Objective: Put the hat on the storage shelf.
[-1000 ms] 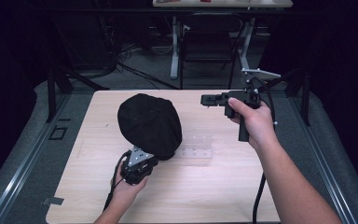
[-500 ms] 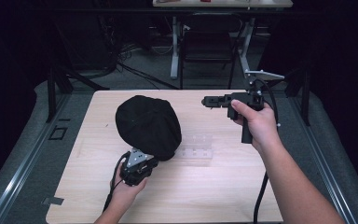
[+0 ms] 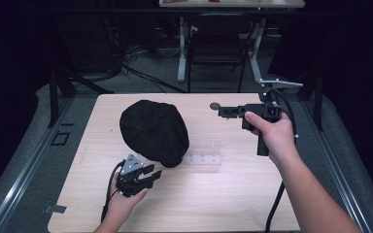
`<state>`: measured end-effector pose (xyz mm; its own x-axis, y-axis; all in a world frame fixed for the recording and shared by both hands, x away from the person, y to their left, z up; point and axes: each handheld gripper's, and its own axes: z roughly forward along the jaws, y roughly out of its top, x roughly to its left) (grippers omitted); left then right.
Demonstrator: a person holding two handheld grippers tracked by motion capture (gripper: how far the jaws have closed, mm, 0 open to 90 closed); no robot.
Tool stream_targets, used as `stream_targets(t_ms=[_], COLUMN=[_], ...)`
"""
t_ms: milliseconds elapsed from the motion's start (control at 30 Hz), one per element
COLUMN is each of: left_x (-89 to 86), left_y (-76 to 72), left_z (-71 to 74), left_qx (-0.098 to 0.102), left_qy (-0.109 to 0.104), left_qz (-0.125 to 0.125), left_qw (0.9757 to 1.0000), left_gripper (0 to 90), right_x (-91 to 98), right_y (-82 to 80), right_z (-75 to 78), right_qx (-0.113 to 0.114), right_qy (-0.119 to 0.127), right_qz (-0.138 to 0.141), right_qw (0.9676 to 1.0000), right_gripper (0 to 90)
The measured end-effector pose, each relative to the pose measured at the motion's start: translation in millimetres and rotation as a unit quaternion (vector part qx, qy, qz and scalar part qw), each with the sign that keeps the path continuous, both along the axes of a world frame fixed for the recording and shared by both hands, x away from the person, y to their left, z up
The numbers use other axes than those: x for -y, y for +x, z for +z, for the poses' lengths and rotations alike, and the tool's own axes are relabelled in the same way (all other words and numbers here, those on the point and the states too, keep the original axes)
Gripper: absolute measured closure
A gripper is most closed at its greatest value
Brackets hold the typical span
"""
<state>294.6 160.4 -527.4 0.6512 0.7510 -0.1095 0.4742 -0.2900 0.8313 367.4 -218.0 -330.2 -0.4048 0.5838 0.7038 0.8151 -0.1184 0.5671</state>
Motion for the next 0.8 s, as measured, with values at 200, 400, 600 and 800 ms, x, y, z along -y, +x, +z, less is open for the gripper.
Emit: stream_targets(t_ms=[200, 400, 600, 800], left_x=[-15.9, -27.2, -32.9, -31.7], left_y=[-5.9, -7.2, -7.2, -8.0], left_z=[0.0, -4.3, -11.6, -16.7], left_qx=[-0.003, -0.005, -0.012, -0.014], left_qy=[-0.007, -0.025, -0.035, -0.029], left_qz=[0.022, 0.039, 0.049, 0.048], left_qw=[0.9997, 0.9989, 0.9981, 0.9983], left_gripper=[52.3, 49.7, 47.5, 46.7], right_x=[3.1, 6.6, 10.7, 12.1], right_y=[-9.4, -15.3, -24.2, -37.3], right_z=[-3.9, -11.3, -21.1, -39.5], right_qx=[0.011, 0.017, 0.038, 0.064], right_qy=[-0.018, -0.042, -0.074, -0.108], right_qz=[-0.001, -0.009, -0.022, -0.022], right_qw=[0.9998, 0.9989, 0.9963, 0.9919], right_gripper=[68.9, 67.8, 63.9, 58.8])
